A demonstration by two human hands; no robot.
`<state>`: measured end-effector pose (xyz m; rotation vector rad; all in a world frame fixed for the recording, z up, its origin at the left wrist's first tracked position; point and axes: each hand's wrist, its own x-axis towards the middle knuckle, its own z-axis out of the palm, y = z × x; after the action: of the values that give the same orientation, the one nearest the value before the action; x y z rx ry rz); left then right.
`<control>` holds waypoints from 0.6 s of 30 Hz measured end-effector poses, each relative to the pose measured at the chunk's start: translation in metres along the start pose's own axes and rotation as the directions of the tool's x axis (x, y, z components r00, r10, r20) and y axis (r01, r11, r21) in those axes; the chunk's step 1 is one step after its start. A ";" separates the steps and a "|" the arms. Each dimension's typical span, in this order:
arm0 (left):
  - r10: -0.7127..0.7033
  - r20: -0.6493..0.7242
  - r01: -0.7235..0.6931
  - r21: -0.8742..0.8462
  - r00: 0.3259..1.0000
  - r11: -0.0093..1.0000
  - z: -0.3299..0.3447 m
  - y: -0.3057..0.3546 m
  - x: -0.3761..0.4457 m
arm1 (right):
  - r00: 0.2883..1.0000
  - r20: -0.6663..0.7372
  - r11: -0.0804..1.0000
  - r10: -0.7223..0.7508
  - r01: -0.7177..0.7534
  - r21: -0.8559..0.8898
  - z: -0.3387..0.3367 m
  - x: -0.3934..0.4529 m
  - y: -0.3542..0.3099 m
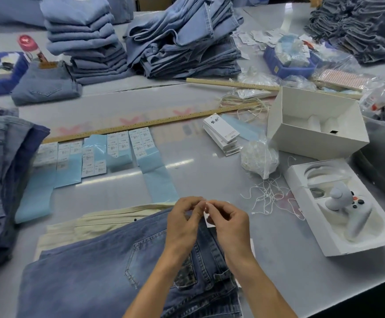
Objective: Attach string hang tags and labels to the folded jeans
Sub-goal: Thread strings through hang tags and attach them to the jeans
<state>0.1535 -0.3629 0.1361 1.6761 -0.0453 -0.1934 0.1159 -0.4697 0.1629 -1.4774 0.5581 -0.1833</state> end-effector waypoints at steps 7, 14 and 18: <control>-0.138 -0.036 0.135 -0.085 0.990 0.987 0.010 -0.017 -0.004 | 0.999 0.045 0.989 0.019 -0.012 -0.147 -0.019 0.017 0.023; -0.278 -0.171 0.239 -0.219 0.945 0.946 0.004 -0.029 0.002 | 0.796 0.560 0.611 0.228 0.331 -0.719 -0.049 0.090 0.015; -0.290 -0.191 0.244 -0.233 0.938 0.941 -0.001 -0.032 0.004 | 0.797 0.563 0.549 0.219 0.377 -0.746 -0.045 0.113 -0.001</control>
<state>0.1550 -0.3586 0.1042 1.4821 0.3647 -0.2066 0.1927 -0.5604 0.1372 -2.3823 -0.0203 0.5893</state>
